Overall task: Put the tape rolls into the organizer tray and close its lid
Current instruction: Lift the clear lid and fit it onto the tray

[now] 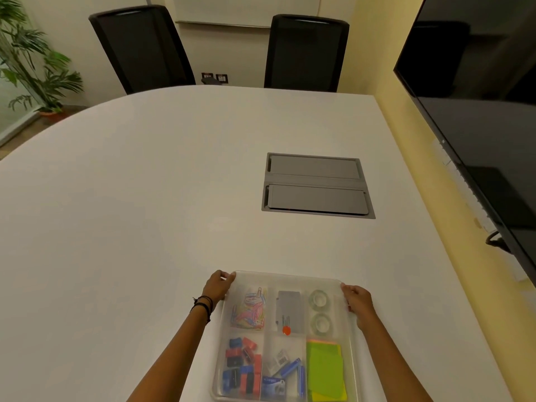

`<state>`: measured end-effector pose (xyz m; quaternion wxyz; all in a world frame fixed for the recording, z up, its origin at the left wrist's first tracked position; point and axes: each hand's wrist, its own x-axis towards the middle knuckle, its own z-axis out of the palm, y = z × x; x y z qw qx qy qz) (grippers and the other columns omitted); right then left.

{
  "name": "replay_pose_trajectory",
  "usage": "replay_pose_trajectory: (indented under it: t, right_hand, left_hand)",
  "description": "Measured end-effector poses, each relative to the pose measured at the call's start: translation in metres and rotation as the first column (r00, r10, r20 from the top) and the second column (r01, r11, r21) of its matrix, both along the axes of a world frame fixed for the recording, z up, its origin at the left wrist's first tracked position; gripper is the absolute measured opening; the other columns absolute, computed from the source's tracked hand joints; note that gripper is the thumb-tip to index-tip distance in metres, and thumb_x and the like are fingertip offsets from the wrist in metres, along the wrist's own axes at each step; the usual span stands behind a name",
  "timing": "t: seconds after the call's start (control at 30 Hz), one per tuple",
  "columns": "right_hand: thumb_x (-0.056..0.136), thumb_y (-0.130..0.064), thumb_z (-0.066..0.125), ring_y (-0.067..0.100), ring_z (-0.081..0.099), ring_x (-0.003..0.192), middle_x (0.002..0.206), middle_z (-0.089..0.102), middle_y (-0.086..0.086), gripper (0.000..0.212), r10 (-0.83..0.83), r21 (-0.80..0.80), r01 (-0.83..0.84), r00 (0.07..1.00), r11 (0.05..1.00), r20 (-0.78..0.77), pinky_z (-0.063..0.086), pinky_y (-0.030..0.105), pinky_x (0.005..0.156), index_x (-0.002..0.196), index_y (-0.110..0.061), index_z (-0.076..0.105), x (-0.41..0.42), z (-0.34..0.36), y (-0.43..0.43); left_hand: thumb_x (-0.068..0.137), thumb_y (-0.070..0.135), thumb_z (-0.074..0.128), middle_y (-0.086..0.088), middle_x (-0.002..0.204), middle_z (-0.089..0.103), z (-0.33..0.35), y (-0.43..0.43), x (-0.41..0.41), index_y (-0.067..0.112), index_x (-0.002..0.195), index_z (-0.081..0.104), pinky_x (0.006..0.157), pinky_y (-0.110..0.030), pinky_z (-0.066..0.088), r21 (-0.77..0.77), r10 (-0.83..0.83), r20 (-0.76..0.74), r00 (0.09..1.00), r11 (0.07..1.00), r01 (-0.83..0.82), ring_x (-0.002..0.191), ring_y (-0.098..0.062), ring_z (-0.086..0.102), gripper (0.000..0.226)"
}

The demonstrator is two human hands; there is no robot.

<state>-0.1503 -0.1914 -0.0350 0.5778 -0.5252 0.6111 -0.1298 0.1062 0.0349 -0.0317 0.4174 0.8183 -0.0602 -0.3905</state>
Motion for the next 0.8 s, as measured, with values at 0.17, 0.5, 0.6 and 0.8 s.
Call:
replay_pose_trajectory:
  t: [0.17, 0.5, 0.6, 0.8]
  right_hand:
    - [0.087, -0.021, 0.059, 0.016, 0.039, 0.053, 0.059, 0.045, 0.006, 0.036, -0.03, 0.149, 0.024, 0.999, 0.989, 0.038, 0.034, 0.028, 0.052, 0.054, -0.013, 0.048, 0.005, 0.002, -0.005]
    - [0.087, -0.027, 0.058, 0.02, 0.046, 0.071, 0.085, 0.059, 0.018, 0.042, -0.022, 0.216, 0.014, 0.999, 0.976, 0.037, 0.044, 0.029, 0.064, 0.102, 0.013, 0.059, 0.008, -0.009, -0.017]
    - [0.088, -0.026, 0.058, 0.019, 0.05, 0.07, 0.106, 0.062, 0.035, 0.026, -0.003, 0.203, -0.005, 0.999, 0.979, 0.038, 0.045, 0.028, 0.062, 0.082, -0.001, 0.064, 0.011, -0.005, -0.02]
    - [0.089, -0.02, 0.055, 0.021, 0.056, 0.071, 0.079, 0.062, 0.009, 0.019, 0.009, 0.167, -0.023, 0.996, 0.986, 0.084, 0.053, 0.024, 0.053, 0.084, -0.004, 0.064, 0.02, 0.001, -0.022]
  left_hand:
    - [0.093, 0.035, 0.05, -0.002, 0.068, 0.044, -0.003, -0.006, 0.004, 0.013, 0.069, 0.039, 0.054, -0.023, 0.036, 0.012, -0.044, -0.064, 0.997, 0.999, 0.045, 0.061, -0.015, 0.04, 0.034]
    - [0.095, 0.036, 0.045, -0.002, 0.067, 0.041, -0.003, -0.01, 0.006, 0.015, 0.067, 0.036, 0.054, -0.024, 0.032, -0.028, -0.064, -0.11, 0.992, 0.998, 0.061, 0.06, -0.015, 0.037, 0.036]
    - [0.095, 0.036, 0.045, -0.004, 0.071, 0.043, -0.003, -0.011, 0.008, 0.015, 0.067, 0.036, 0.055, -0.025, 0.033, -0.038, -0.077, -0.105, 0.992, 0.997, 0.073, 0.061, -0.016, 0.038, 0.036]
    - [0.093, 0.037, 0.049, -0.005, 0.077, 0.048, -0.002, -0.012, 0.013, 0.014, 0.069, 0.04, 0.06, -0.026, 0.04, -0.032, -0.044, -0.122, 0.992, 0.999, 0.041, 0.067, -0.018, 0.045, 0.035]
